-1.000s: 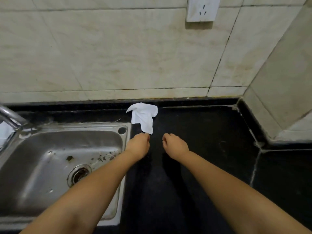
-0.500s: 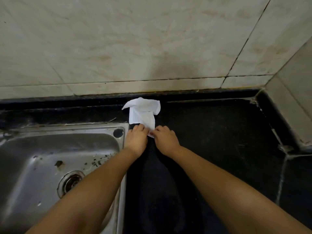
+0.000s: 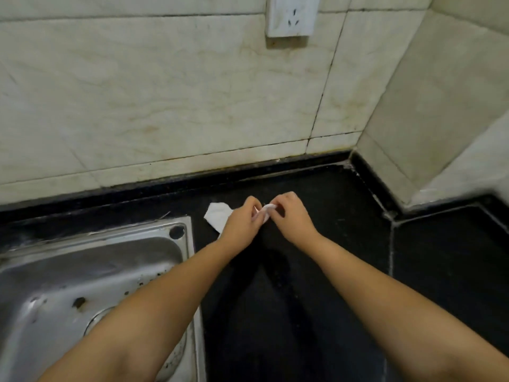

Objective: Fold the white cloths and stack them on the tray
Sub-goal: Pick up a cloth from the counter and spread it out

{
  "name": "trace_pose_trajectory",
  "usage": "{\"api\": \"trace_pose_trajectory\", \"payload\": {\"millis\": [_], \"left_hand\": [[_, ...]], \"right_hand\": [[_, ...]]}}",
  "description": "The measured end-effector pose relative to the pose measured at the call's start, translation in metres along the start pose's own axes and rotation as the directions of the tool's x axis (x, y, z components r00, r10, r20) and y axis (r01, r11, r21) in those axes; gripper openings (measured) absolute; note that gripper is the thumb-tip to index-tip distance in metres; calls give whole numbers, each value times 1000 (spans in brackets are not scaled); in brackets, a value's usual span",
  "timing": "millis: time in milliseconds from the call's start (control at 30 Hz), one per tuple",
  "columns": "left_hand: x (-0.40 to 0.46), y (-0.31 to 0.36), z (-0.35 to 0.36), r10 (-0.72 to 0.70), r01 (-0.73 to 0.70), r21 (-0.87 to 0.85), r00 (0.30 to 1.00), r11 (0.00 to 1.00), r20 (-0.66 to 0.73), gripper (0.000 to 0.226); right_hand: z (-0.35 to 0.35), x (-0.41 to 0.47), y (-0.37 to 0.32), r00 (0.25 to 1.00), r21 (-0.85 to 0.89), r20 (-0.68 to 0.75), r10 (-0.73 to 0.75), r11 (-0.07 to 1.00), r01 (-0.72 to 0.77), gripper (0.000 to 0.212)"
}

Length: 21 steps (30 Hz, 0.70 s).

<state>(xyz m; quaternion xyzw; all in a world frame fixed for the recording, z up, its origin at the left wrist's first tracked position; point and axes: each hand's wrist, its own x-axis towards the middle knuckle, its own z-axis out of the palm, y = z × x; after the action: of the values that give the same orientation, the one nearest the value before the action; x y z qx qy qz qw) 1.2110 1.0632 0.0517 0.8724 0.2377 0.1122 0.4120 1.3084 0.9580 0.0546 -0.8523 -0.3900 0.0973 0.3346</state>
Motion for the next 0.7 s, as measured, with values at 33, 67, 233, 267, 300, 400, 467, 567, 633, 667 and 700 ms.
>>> {"api": "trace_pose_trajectory", "payload": {"millis": [33,67,233,267,300,400,467,567,633,667,700], "left_hand": [[-1,10,3,14,-14,-9,999,1000,36,11],[-2,19,7,31,-30,-8,997,1000,74,14],[-8,43,26,77,-86,67,988,994,135,16],[-7,46,29,59,-69,67,988,995,142,17],[-6,49,32,36,-46,71,989,996,144,18],[2,61,35,-21,9,85,991,996,133,21],[9,71,34,-38,28,90,993,996,114,22],[19,84,30,-16,15,24,1000,1000,26,26],[23,93,29,9,-12,-73,999,997,-34,25],[23,96,29,18,-23,-127,999,992,-44,21],[22,97,30,15,-22,-181,999,983,-40,18]], "right_hand": [[-12,-7,2,998,34,-36,42,999,-41,11],[-24,-14,5,994,73,-65,91,994,-86,10],[-80,-45,34,930,256,-222,291,938,-233,10],[-91,-49,41,909,288,-258,327,924,-251,11],[-102,-52,47,888,322,-291,357,910,-260,12],[-132,-56,67,826,476,-349,442,843,-250,14],[-150,-56,76,785,574,-360,504,783,-239,18],[-173,-59,88,746,637,-377,549,738,-222,19],[-183,-63,96,750,645,-379,542,736,-205,17],[-185,-66,100,755,661,-370,541,725,-195,16],[-185,-71,103,764,678,-353,539,711,-188,15]]}}
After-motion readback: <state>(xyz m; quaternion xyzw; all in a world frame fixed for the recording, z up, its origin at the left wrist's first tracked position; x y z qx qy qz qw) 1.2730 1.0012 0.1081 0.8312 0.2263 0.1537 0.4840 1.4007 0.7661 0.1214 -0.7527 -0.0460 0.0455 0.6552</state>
